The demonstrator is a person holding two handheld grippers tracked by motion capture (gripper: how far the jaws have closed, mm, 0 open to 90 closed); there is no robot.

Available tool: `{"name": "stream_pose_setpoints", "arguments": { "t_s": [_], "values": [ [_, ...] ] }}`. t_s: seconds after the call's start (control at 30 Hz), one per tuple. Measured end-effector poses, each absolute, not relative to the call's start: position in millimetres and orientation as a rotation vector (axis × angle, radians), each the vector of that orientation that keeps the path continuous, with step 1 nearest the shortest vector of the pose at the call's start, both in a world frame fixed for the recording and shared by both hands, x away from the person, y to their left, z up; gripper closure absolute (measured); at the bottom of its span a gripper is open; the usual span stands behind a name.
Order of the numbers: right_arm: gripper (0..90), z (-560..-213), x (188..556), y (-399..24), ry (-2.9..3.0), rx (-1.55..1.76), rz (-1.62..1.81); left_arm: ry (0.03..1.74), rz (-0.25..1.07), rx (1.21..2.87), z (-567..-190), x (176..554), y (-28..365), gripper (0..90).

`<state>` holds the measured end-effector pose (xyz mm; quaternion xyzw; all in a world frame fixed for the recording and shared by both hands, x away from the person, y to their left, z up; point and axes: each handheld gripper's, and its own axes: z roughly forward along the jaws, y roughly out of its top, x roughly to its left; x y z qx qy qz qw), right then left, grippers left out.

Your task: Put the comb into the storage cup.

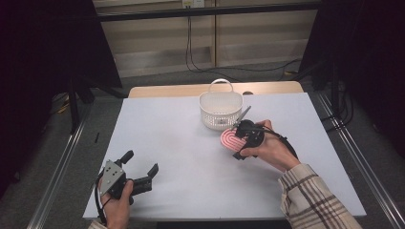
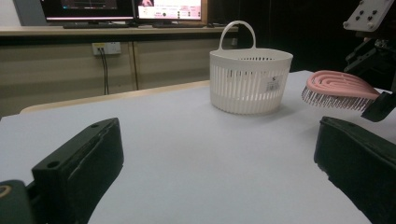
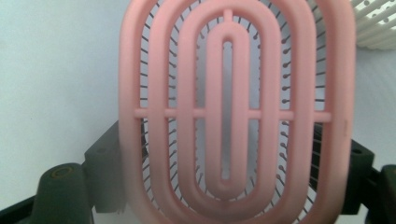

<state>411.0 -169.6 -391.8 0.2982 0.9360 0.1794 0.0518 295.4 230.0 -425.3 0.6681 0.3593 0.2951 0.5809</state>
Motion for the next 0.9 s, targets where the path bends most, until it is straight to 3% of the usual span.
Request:
{"name": "stream_pose_setpoints", "arguments": {
  "t_s": [0.9],
  "values": [
    [19.8,-373.4,407.2,-182.1,2.775,0.924,0.648,0.839,0.691,1.561,-425.2,295.3,230.0,1.5]
  ]
}}
